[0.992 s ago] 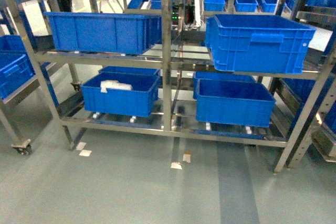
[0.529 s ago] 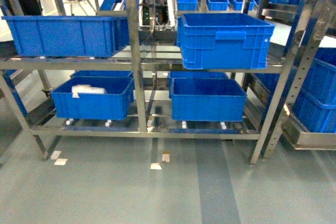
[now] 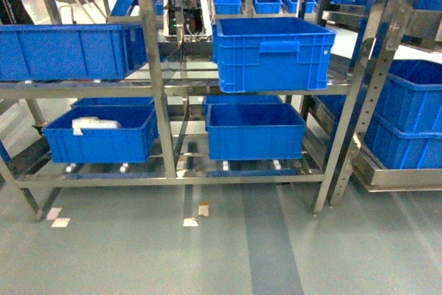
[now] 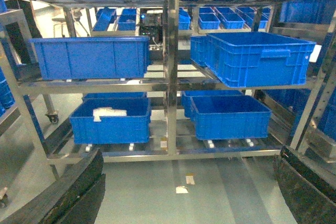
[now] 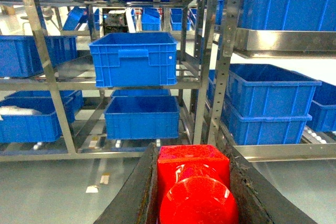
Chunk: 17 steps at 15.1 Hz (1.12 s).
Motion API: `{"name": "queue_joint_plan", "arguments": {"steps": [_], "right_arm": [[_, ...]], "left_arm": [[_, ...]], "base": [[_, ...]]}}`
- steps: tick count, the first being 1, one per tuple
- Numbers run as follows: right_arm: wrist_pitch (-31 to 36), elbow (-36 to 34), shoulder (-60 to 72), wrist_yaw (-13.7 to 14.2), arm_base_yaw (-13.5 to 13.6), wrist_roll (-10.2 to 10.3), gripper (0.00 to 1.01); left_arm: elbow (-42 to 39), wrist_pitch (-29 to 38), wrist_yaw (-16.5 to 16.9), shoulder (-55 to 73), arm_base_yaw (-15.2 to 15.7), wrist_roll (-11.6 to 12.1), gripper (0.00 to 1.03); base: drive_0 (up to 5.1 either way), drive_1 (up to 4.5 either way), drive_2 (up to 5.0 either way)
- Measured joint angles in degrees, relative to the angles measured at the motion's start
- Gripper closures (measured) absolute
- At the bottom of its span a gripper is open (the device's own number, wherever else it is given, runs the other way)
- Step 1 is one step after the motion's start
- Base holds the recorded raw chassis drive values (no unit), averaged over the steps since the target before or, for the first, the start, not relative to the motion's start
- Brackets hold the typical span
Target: Pick red block from blue box to shelf
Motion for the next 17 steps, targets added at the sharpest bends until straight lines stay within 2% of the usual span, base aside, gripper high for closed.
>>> {"name": "queue_joint_plan", "arguments": {"steps": [17], "right_arm": [[-0.04, 0.00, 0.00, 0.00, 0.00, 0.00, 0.73]], "left_arm": [[0.00, -0.24, 0.00, 0.00, 0.00, 0.00, 0.05]], "base": [[0.0, 4.14, -4.1]]}}
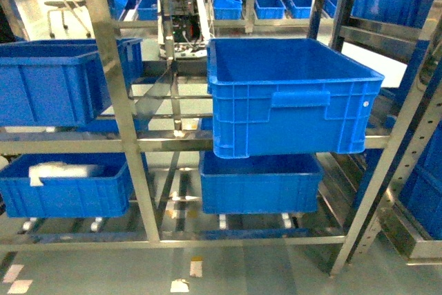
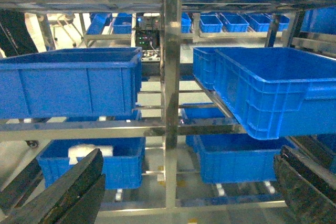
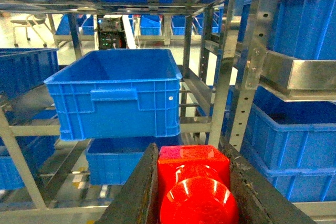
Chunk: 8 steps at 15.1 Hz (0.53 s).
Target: Pick red block from blue box to shelf
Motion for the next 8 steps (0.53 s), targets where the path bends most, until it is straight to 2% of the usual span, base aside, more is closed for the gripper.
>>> {"name": "queue_joint_plan", "arguments": {"steps": [6, 8], "right_arm": [[-0.11, 0.00, 0.00, 0.00, 0.00, 0.00, 0.73], [-0.20, 0.00, 0.00, 0.02, 0.00, 0.00, 0.73]], "left_arm": [[0.00, 0.37, 0.04, 0.00, 0.00, 0.02, 0.05], [0.00, 0.26, 0.07, 0.00, 0.00, 0.00, 0.05]], "base": [[0.0, 4.15, -4.2], [-2.8, 5.00, -2.2]]}}
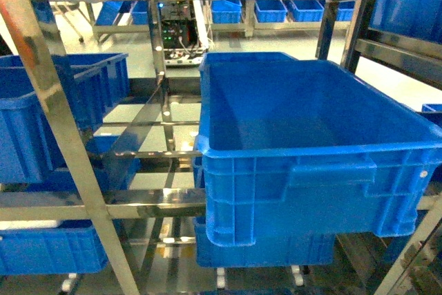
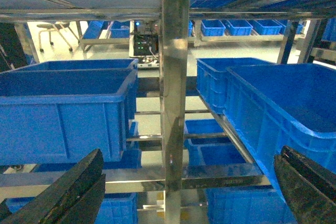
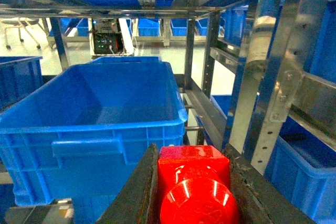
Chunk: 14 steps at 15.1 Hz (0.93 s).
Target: Pick red block from blue box to shelf
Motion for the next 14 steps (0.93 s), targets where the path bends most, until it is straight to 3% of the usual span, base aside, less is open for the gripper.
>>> {"name": "queue_joint_plan", "arguments": {"steps": [8, 14], "right_arm": [[0.13, 0.00, 0.00, -0.02, 0.00, 0.00, 0.73], [0.20, 0.00, 0.00, -0.04, 0.00, 0.00, 0.73]], "left_arm": [[0.00, -0.15, -0.09, 0.00, 0.00, 0.00, 0.05], [0.00, -0.24, -0.15, 0.00, 0.00, 0.00, 0.05]], "base": [[-2.3, 4.92, -2.4], [-0.2, -0.17, -0.2]]}}
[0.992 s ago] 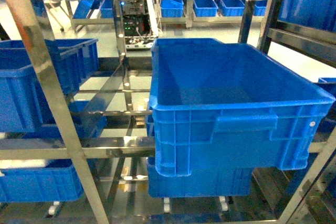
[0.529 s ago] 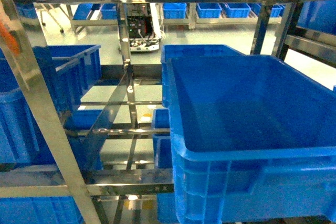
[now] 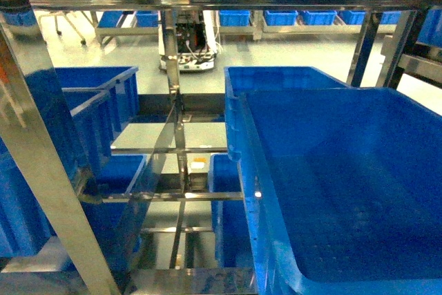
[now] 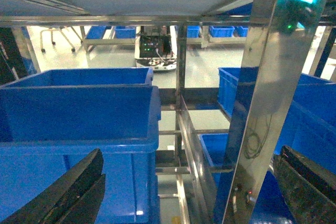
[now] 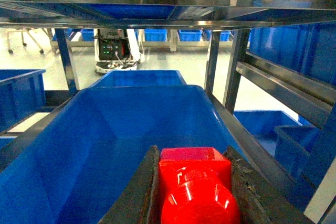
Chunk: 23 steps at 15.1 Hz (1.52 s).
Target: Pick red block from blue box to shelf
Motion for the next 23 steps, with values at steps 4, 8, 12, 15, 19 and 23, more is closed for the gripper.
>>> {"name": "queue_joint_plan", "arguments": {"steps": [4, 8, 12, 15, 19, 23], "right_arm": [[0.02, 0.00, 0.00, 0.02, 0.00, 0.00, 0.73], [0.02, 0.00, 0.00, 0.02, 0.00, 0.00, 0.73], [0.02, 0.00, 0.00, 0.02, 0.00, 0.00, 0.73], [0.02, 0.00, 0.00, 0.02, 0.00, 0.00, 0.73], [0.02, 0.00, 0.00, 0.02, 0.00, 0.00, 0.73], [0.02, 0.00, 0.00, 0.00, 0.00, 0.00, 0.73]], "left_arm": [[0.00, 0.17, 0.07, 0.00, 0.00, 0.00, 0.05], [0.00, 0.17, 0.07, 0.00, 0.00, 0.00, 0.05], [0.00, 0.17, 0.07, 0.00, 0.00, 0.02, 0.05], [0.00, 0.17, 0.07, 0.00, 0.00, 0.00, 0.05], [0.00, 0.17, 0.07, 0.00, 0.00, 0.00, 0.05], [0.00, 0.17, 0.09, 0.00, 0.00, 0.00, 0.05]], "base": [[0.0, 0.00, 0.0], [0.0, 0.00, 0.0], [0.0, 0.00, 0.0], [0.0, 0.00, 0.0], [0.0, 0.00, 0.0], [0.0, 0.00, 0.0]]}}
